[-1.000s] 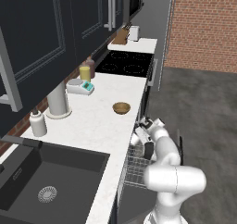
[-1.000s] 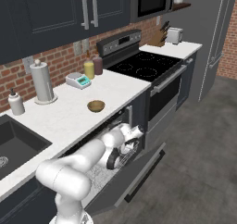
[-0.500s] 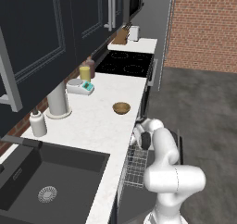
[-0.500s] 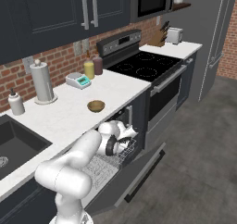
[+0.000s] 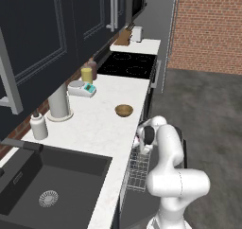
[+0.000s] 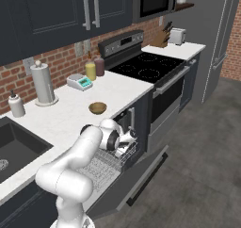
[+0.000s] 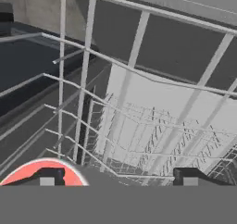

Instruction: Pick up the cup and bowl from the counter, place them in the dishwasher, and close the dishwasher door.

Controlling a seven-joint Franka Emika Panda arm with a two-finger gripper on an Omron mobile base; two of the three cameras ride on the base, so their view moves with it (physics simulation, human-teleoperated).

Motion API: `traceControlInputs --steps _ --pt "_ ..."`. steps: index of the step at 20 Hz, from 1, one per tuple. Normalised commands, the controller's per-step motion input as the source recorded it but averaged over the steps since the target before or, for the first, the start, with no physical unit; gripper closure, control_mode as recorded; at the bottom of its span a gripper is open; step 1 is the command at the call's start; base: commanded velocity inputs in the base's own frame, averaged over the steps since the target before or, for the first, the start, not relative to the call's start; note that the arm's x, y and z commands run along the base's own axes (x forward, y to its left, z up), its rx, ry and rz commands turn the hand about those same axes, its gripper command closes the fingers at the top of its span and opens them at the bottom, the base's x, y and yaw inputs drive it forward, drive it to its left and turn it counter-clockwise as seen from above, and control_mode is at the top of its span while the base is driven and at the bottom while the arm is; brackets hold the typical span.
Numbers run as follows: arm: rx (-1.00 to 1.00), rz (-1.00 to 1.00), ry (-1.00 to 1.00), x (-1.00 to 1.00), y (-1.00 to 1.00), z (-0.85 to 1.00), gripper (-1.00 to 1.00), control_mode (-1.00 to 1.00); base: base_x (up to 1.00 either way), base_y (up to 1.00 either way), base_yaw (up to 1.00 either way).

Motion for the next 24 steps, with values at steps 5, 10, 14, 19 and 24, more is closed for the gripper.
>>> traceControlInputs --steps 5,10,14,19,24 --pt "0.0 -0.21 0.1 -0.14 -0.68 -0.04 -1.0 -1.0 0.0 0.0 0.0" --pt "0.0 -0.18 0.09 -0.28 -0.85 0.0 -1.0 -1.0 0.0 0.0 0.0" --pt "0.01 -0.17 0.09 -0.26 -0.88 0.0 -1.0 -1.0 0.0 0.0 0.0" --pt "0.03 -0.15 0.05 -0.35 -0.93 0.15 -1.0 -1.0 0.0 0.0 0.0" --pt "0.08 -0.05 0.0 -0.39 -0.3 0.85 -1.0 -1.0 0.0 0.0 0.0"
